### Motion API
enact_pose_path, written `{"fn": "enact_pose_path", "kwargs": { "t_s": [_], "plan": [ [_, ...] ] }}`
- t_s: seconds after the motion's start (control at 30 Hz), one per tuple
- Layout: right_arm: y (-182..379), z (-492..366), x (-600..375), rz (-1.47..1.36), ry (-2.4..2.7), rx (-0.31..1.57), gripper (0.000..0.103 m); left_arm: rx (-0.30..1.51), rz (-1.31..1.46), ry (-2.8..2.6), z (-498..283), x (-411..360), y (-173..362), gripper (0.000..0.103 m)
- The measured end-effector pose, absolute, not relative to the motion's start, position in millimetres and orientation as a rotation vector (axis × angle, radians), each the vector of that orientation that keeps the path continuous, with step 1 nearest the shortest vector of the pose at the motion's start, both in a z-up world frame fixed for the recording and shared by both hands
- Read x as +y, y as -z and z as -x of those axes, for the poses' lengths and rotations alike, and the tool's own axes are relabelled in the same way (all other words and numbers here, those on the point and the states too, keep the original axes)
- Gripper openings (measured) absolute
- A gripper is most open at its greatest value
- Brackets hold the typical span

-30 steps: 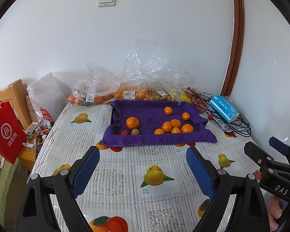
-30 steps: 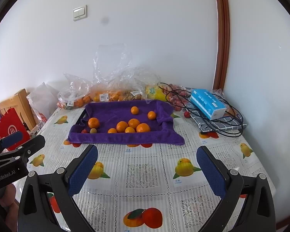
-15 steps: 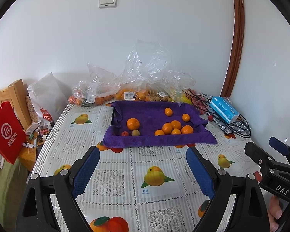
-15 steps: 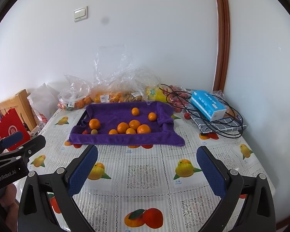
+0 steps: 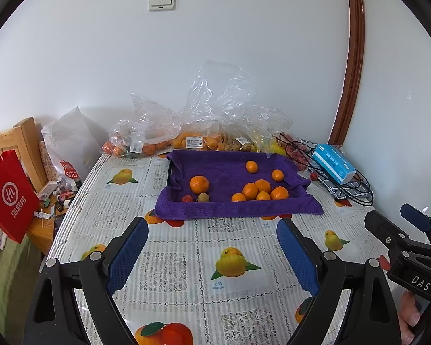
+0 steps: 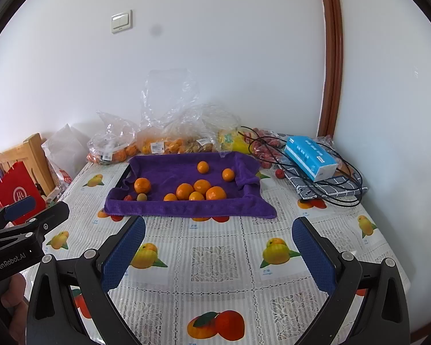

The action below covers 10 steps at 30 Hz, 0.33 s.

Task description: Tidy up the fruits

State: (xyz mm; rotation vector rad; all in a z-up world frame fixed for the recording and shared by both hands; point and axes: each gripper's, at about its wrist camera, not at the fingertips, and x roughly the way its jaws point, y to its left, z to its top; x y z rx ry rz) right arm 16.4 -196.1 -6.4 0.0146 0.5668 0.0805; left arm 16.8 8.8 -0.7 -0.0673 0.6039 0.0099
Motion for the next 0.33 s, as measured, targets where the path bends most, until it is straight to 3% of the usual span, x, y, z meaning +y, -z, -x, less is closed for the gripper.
{"fn": "enact_pose_path", "kwargs": {
  "t_s": [0.33],
  "plan": [
    [1.4, -18.3, -194.8, -0.004, -0.083, 0.553, 0.101, 0.601, 0.06, -0.014, -20.3, 8.6, -2.5, 0.091]
  ]
}}
